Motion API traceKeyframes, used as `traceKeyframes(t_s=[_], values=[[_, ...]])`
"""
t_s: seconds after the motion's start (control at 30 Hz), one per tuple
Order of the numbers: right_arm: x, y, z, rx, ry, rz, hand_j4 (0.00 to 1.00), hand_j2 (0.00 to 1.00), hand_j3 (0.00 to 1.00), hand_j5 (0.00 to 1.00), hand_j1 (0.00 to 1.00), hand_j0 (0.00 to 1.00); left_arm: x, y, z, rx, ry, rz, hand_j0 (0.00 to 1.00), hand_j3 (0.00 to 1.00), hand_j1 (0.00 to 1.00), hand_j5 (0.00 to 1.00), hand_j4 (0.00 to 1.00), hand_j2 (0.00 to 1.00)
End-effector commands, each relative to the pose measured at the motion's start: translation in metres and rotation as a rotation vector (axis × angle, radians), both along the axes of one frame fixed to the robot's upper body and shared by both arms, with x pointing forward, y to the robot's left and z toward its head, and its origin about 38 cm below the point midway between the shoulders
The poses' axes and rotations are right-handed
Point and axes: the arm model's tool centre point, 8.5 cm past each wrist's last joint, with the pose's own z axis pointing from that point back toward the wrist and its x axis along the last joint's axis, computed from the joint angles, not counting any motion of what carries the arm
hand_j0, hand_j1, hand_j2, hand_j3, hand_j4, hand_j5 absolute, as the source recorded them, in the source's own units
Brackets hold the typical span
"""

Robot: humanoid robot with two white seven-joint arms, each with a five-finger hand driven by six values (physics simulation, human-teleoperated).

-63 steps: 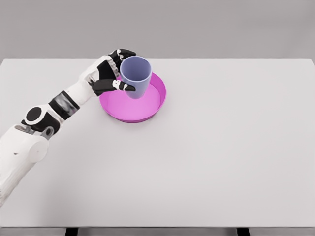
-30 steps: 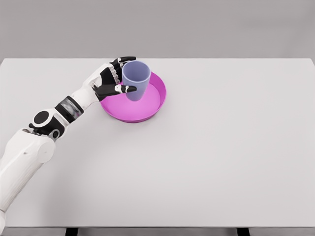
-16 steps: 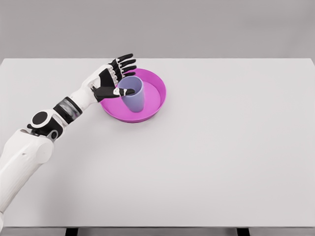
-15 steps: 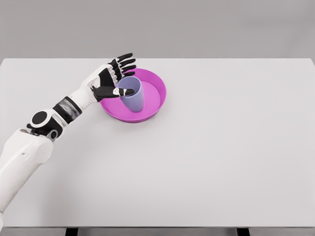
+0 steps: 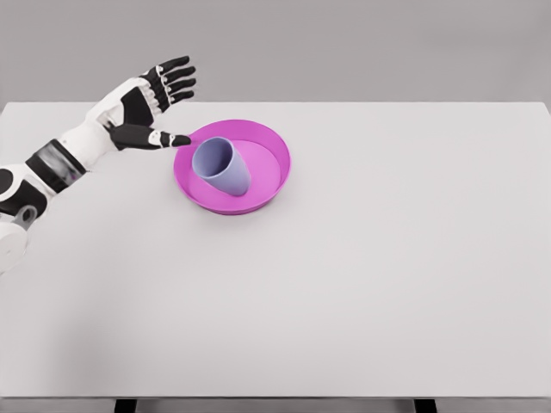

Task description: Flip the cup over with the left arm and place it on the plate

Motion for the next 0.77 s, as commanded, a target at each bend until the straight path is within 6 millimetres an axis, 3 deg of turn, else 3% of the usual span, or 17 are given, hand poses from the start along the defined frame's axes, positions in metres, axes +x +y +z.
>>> traceKeyframes(t_s=[0.0, 0.1, 0.2, 0.23, 0.43, 0.73], values=[[0.0, 0.0, 0.0, 0.0, 0.001, 0.0, 1.0, 1.0, 1.0, 1.0, 1.0, 1.0, -0.014, 0.013, 0.026, 0.053, -0.066, -0.03, 1.0, 1.0, 1.0, 1.0, 1.0, 1.0], [0.0, 0.0, 0.0, 0.0, 0.001, 0.0, 1.0, 1.0, 1.0, 1.0, 1.0, 1.0, -0.05, 0.027, 0.044, 0.12, -0.151, -0.096, 1.0, 1.0, 1.0, 1.0, 1.0, 1.0], [0.0, 0.0, 0.0, 0.0, 0.001, 0.0, 1.0, 1.0, 1.0, 1.0, 1.0, 1.0, -0.088, 0.025, 0.04, 0.19, -0.178, -0.277, 1.0, 1.0, 1.0, 1.0, 1.0, 1.0], [0.0, 0.0, 0.0, 0.0, 0.001, 0.0, 1.0, 1.0, 1.0, 1.0, 1.0, 1.0, -0.093, 0.033, 0.046, 0.207, -0.214, -0.284, 1.0, 1.0, 1.0, 1.0, 1.0, 1.0], [0.0, 0.0, 0.0, 0.0, 0.001, 0.0, 1.0, 1.0, 1.0, 1.0, 1.0, 1.0, -0.103, 0.065, 0.041, 0.289, -0.178, -0.247, 1.0, 1.0, 1.0, 1.0, 1.0, 1.0], [0.0, 0.0, 0.0, 0.0, 0.001, 0.0, 1.0, 1.0, 1.0, 1.0, 1.0, 1.0, -0.102, 0.069, 0.034, 0.287, -0.163, -0.232, 1.0, 1.0, 1.0, 1.0, 1.0, 1.0]])
